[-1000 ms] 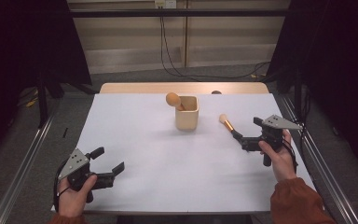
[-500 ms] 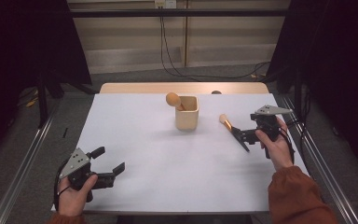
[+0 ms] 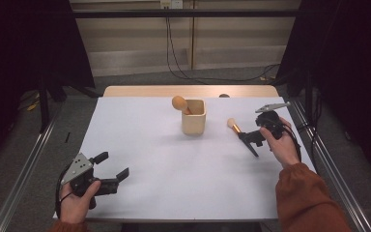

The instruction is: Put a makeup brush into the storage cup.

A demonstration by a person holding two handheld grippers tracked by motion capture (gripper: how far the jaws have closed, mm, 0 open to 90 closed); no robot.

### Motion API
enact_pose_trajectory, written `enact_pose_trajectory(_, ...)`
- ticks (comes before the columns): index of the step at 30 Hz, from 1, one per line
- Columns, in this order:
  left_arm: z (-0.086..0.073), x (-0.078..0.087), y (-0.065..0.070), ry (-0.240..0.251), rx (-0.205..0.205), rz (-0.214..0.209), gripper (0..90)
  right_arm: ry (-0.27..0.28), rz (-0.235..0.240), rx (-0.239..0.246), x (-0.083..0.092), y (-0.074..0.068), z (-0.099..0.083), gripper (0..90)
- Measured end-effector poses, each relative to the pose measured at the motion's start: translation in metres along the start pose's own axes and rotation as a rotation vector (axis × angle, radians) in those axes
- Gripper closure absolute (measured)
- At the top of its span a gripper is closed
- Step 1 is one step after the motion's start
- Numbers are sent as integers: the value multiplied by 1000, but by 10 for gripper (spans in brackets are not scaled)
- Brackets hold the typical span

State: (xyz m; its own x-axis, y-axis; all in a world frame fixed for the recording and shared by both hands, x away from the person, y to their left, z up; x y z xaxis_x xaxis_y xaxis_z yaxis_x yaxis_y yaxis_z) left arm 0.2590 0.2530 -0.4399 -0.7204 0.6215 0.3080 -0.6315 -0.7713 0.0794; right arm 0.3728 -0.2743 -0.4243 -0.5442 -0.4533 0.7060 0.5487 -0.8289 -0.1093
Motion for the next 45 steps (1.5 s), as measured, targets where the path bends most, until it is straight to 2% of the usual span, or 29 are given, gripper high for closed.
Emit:
enact_pose_trajectory(3, 0, 0, 0, -3, -4, -3, 38, -56, -2, 10, -5, 1, 4, 37)
enact_pose_trajectory(13, -1, -1, -1, -4, 2, -2, 39, -174, 6, 10, -19, 7, 17, 41)
enact_pose_trajectory(16, -1, -1, -1, 1, -2, -5, 38, -245, 40, 33, -23, 8, 19, 41)
enact_pose_trajectory(18, -1, -1, -1, 0, 5, -2, 39, -271, 47, 37, -25, 10, 22, 46)
enact_pose_trajectory(22, -1, -1, -1, -3, 1, -7, 39, -333, 41, 59, -31, 14, 27, 41)
enact_pose_trajectory(26, -1, -2, -1, -7, -6, -8, 39, -398, 29, 62, -38, 16, 32, 45)
enact_pose_trajectory(28, -1, -2, -2, -7, -6, -7, 39, -412, 14, 70, -42, 16, 34, 43)
enact_pose_trajectory(31, -1, -2, -2, -8, -9, -7, 39, -469, -2, 67, -48, 17, 35, 46)
enact_pose_trajectory(36, -1, -2, -1, -10, -9, -10, 38, -496, -15, 59, -52, 22, 38, 81)
enact_pose_trajectory(39, -1, -2, -2, -10, -9, -10, 38, -520, -22, 68, -55, 24, 39, 122)
enact_pose_trajectory(41, -1, -2, -1, -11, -12, -9, 38, -511, -17, 67, -56, 24, 40, 176)
enact_pose_trajectory(45, -1, -2, -1, -12, -13, -10, 38, -539, -14, 52, -62, 25, 41, 180)
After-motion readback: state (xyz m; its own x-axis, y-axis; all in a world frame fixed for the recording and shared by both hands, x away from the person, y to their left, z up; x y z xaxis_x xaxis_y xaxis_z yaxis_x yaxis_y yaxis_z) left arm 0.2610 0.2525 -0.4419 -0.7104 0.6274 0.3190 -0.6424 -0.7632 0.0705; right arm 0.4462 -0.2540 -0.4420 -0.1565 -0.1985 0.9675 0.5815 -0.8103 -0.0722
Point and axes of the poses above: each handheld gripper's, and its own axes: x roughly backward along the jaws, z roughly out of its top, y roughly to its right, the point moved 1 cm from there along -x, roughly forward along the jaws, and after that the axes turned 4 degrees about z, right-handed, at the moved point
